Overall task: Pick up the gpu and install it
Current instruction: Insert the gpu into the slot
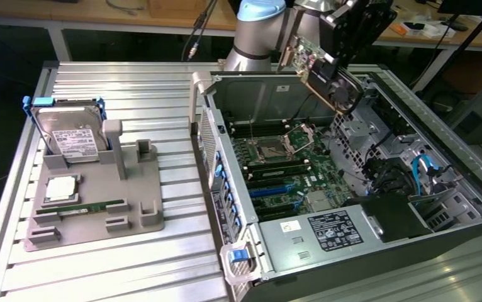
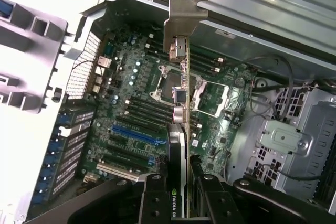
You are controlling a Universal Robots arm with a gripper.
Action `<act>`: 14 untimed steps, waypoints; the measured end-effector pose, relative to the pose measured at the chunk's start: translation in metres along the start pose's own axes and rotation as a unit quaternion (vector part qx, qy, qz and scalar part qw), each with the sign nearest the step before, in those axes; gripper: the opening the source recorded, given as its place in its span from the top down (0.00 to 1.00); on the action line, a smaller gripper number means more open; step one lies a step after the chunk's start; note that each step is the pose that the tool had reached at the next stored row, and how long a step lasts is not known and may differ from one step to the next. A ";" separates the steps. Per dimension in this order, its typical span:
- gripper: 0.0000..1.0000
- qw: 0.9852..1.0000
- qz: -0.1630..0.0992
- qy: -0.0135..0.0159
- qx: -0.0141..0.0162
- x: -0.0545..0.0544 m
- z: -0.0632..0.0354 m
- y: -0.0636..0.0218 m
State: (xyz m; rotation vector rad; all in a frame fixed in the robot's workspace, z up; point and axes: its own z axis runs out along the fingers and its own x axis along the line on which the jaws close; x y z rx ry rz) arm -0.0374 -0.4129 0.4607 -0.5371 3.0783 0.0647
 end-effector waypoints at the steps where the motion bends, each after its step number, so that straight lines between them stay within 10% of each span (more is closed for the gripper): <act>1: 0.73 1.000 -0.007 0.000 0.000 0.000 0.0000 0.0000; 14: 0.73 0.996 -0.090 0.003 -0.002 0.000 0.0000 0.0000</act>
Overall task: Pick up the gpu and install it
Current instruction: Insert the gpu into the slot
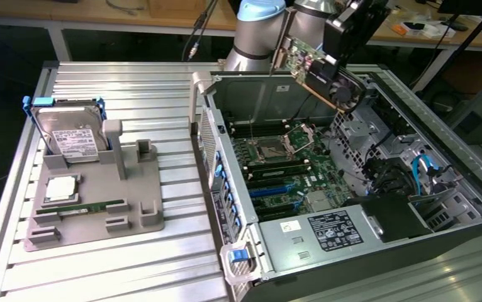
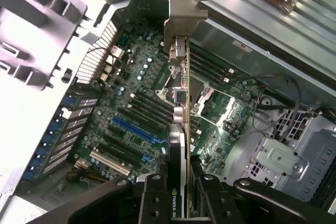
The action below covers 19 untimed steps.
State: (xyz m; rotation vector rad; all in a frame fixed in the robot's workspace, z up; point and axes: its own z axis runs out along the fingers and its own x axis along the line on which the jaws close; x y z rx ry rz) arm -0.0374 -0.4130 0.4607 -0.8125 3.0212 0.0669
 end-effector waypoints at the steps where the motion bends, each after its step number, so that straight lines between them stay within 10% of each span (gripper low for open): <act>1: 0.73 1.000 -0.007 0.000 0.000 0.000 0.0000 0.0000; 12: 0.73 0.996 -0.086 0.003 -0.002 0.000 0.0000 0.0000; 19: 0.73 0.990 -0.139 0.005 -0.003 0.000 0.0000 0.0000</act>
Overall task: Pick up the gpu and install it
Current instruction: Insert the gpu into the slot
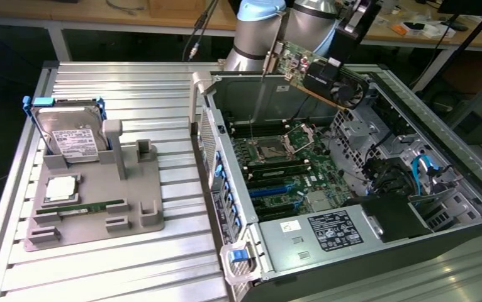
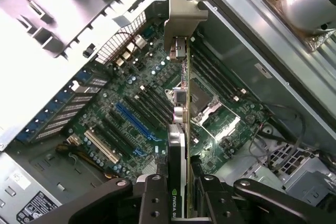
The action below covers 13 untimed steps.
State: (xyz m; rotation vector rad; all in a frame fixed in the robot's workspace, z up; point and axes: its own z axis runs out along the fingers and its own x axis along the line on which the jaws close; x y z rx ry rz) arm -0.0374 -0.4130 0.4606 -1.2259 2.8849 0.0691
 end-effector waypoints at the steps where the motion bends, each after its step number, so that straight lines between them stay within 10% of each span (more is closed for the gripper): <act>1: 0.73 1.000 -0.008 0.000 0.000 0.000 0.0000 0.0000; 7: 0.73 0.998 -0.059 0.002 -0.001 0.000 0.0000 0.0000; 13: 0.73 0.993 -0.115 0.004 -0.003 0.000 0.0000 -0.0001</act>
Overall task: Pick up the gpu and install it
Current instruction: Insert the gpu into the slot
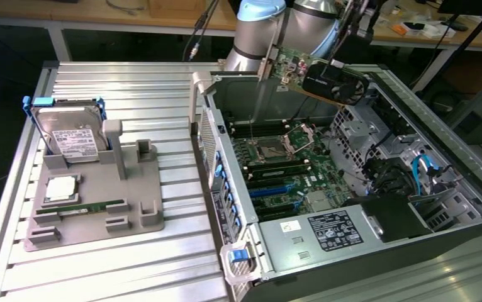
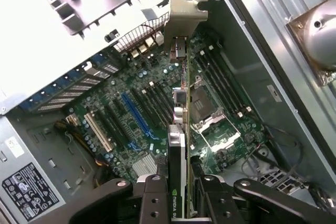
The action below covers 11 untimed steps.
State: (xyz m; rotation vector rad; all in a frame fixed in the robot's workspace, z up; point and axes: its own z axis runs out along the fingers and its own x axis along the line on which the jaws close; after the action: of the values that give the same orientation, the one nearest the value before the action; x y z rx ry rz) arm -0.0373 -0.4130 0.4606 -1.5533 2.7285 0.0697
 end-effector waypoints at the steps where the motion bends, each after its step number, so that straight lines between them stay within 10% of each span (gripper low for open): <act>1: 0.73 1.000 -0.009 0.000 0.000 0.000 0.0000 0.0000; 11: 0.73 0.995 -0.099 0.004 -0.002 0.000 0.0001 -0.0001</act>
State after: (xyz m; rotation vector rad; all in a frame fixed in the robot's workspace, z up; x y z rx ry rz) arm -0.0373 -0.4130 0.4605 -1.8196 2.5640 0.0697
